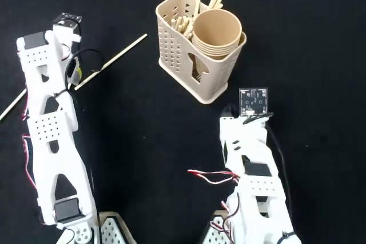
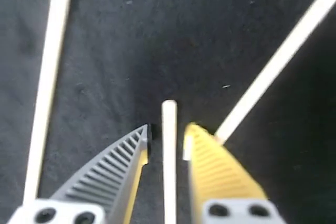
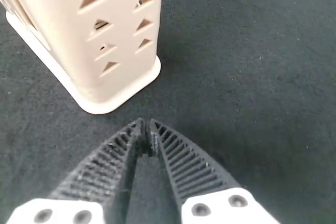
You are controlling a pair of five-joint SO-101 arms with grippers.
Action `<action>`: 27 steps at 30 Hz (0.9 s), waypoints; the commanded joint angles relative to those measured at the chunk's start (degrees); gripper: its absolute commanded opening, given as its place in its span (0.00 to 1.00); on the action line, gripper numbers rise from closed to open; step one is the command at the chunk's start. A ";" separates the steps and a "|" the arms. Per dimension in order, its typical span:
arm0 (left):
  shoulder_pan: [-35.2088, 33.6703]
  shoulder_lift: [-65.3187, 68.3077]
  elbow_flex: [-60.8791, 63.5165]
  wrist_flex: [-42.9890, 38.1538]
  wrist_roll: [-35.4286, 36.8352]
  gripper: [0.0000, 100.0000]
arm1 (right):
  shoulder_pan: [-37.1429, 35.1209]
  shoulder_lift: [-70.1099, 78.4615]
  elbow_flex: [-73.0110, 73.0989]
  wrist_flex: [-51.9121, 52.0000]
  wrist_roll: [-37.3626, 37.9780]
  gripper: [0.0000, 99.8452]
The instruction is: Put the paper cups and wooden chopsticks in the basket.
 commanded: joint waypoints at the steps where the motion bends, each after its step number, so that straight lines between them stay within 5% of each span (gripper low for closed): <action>1: -1.63 0.26 2.95 -3.25 -0.53 0.03 | -0.35 -0.84 -0.22 -1.05 0.53 0.01; 6: -1.54 -0.62 1.89 -2.73 -0.35 0.03 | -0.35 -0.84 -0.22 -1.05 0.53 0.01; 10: -1.19 -2.73 -9.01 5.36 0.00 0.03 | -0.35 -0.84 -0.22 -1.05 0.53 0.01; 14: -1.54 -5.98 -17.54 5.10 7.30 0.03 | -0.35 -0.84 -0.22 -1.05 0.53 0.01; 27: 1.10 -31.30 -16.75 5.10 30.33 0.03 | -0.35 -0.84 -0.40 -1.05 0.53 0.01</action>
